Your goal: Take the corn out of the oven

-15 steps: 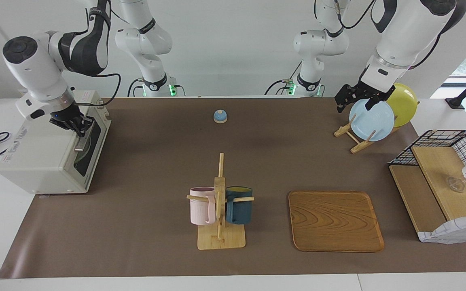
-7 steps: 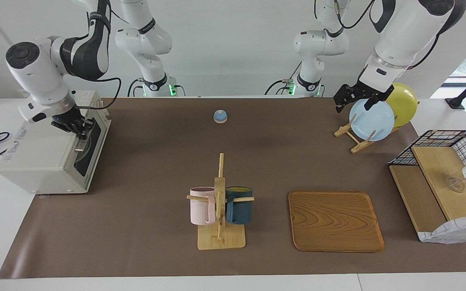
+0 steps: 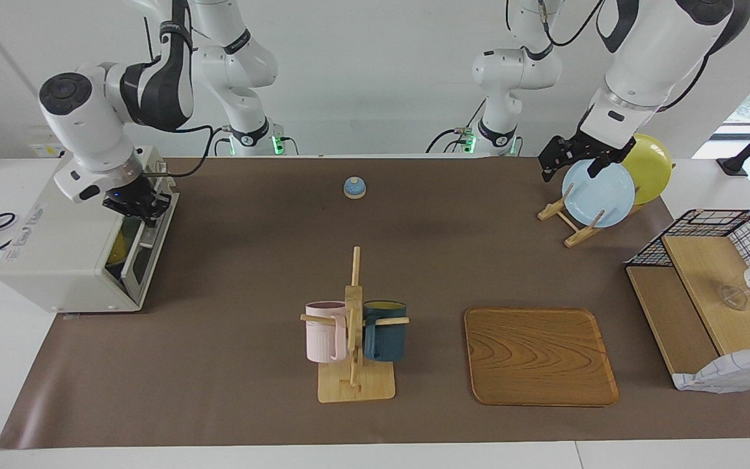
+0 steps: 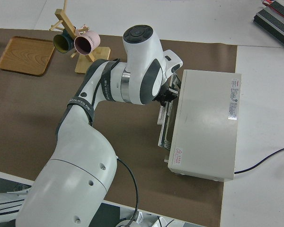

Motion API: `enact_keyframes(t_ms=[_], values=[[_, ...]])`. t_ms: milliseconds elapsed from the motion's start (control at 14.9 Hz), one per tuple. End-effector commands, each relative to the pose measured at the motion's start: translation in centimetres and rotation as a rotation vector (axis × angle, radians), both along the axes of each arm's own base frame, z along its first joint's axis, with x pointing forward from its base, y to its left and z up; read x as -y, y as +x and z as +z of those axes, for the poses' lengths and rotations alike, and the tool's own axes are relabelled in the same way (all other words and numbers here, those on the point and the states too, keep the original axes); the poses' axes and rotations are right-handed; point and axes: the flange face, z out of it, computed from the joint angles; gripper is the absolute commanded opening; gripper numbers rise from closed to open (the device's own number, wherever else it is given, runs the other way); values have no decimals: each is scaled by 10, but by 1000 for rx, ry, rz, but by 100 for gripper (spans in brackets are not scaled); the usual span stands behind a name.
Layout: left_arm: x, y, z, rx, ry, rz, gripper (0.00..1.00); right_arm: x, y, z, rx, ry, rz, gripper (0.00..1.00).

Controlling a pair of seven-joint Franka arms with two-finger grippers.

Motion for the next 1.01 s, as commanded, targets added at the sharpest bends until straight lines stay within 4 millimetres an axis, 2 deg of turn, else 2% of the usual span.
enact_keyframes(t_ms=[0,402,536,939], values=[[-3,-4,1,17,7,2,100,4,-4,-43,-1,5,0,0],[-5,-4,1,18,8,7,100,0,-5,-53,-6,6,13,0],[-5,-4,1,17,7,7,100,-5,-4,-68,-9,7,23,0],[-4,-4,1,16,7,5,100,-9,0,-77,-7,6,31,0]])
